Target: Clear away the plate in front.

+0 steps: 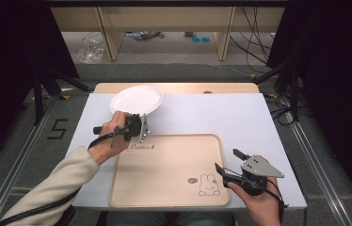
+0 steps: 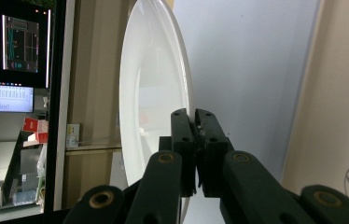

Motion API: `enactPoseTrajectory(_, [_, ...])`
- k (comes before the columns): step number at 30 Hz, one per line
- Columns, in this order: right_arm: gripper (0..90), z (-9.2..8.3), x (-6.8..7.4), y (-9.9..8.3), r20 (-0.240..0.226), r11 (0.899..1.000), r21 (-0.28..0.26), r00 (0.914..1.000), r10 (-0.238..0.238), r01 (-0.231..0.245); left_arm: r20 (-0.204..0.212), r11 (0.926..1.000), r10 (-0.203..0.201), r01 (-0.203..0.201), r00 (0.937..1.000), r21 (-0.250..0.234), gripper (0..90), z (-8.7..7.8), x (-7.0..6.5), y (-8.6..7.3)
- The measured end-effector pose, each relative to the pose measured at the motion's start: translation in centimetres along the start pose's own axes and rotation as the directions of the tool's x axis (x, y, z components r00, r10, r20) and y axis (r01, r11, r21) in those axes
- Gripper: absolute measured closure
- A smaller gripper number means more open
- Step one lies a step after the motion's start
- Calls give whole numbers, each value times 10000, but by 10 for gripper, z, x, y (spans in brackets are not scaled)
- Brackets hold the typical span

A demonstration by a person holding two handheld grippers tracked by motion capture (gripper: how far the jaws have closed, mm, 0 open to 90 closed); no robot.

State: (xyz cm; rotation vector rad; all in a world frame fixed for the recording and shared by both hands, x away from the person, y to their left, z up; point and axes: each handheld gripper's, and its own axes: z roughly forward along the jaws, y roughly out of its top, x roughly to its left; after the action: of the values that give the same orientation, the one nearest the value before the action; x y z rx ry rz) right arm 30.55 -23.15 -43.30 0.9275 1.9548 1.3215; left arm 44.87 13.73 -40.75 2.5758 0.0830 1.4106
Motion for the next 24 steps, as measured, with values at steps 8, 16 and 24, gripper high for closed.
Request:
enactPoseTrajectory(8, [236, 0, 0, 0, 2, 10000, -3, 10000, -8, 8, -26, 10000, 11, -11, 10000, -89, 875, -6, -3, 2])
enactPoseTrajectory(16, [236, 0, 0, 0, -5, 10000, -36, 10000, 28, -28, -98, 9998, -28, 26, 9999, -181, 875, -14, -4, 3])
enactPoseTrajectory(24, [236, 0, 0, 0, -12, 10000, -31, 10000, 38, -38, -168, 9996, 145, -148, 9998, -220, 874, -21, -5, 3])
